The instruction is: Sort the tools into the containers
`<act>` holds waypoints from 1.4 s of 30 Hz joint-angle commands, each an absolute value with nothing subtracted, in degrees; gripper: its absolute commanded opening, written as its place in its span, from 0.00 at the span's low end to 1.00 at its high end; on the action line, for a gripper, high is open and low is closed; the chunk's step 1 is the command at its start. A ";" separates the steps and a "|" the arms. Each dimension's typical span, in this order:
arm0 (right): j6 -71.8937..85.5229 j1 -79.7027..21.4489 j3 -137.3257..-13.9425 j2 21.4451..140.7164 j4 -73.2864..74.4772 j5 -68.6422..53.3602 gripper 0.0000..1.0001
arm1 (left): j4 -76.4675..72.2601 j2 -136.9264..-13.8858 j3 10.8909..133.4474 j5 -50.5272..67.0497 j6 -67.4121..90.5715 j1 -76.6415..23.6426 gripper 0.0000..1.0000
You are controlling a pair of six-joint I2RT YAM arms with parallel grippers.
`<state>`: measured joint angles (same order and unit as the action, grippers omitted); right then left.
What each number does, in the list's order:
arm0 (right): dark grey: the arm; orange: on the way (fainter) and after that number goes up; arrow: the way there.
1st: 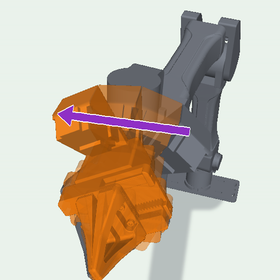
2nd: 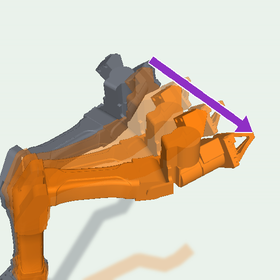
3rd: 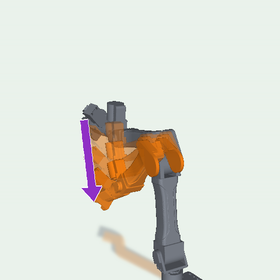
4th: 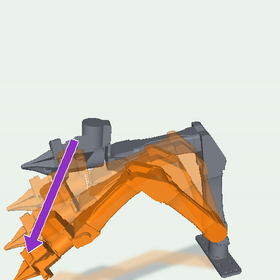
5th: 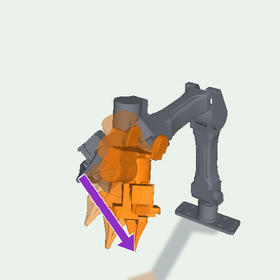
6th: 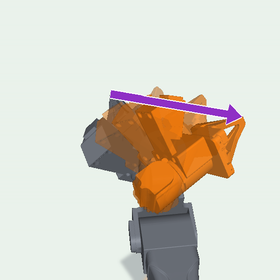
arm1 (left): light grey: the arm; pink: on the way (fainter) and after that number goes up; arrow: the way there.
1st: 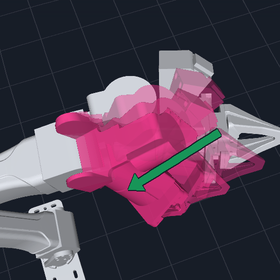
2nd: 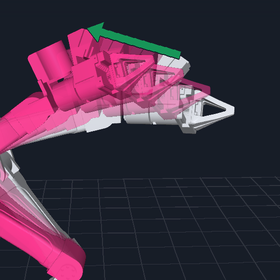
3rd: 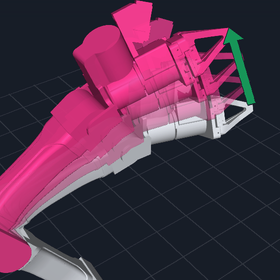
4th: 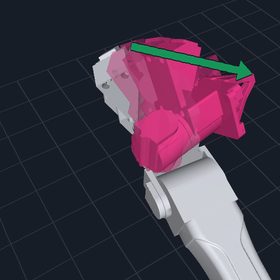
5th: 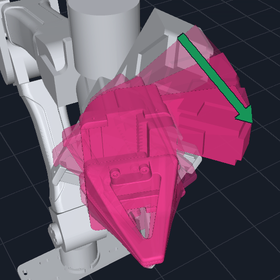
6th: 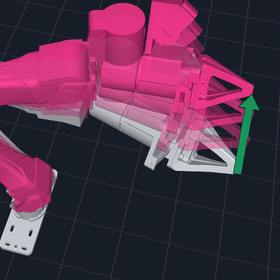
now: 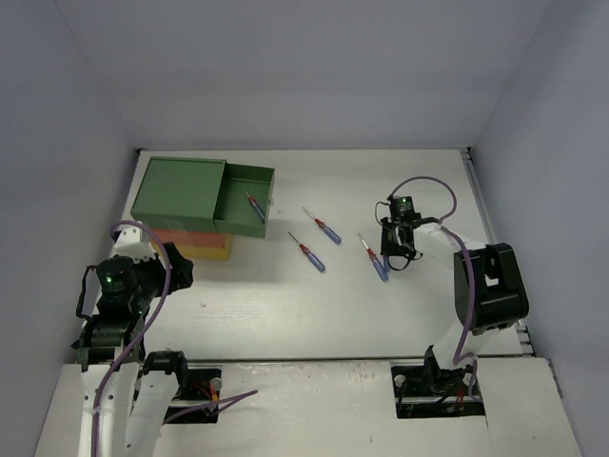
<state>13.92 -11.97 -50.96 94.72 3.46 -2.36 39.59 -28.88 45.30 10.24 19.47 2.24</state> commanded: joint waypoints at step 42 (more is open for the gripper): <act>22.69 -34.04 -84.99 91.18 -4.67 -3.87 0.62 | 35.86 -29.09 45.70 10.02 20.39 2.02 0.74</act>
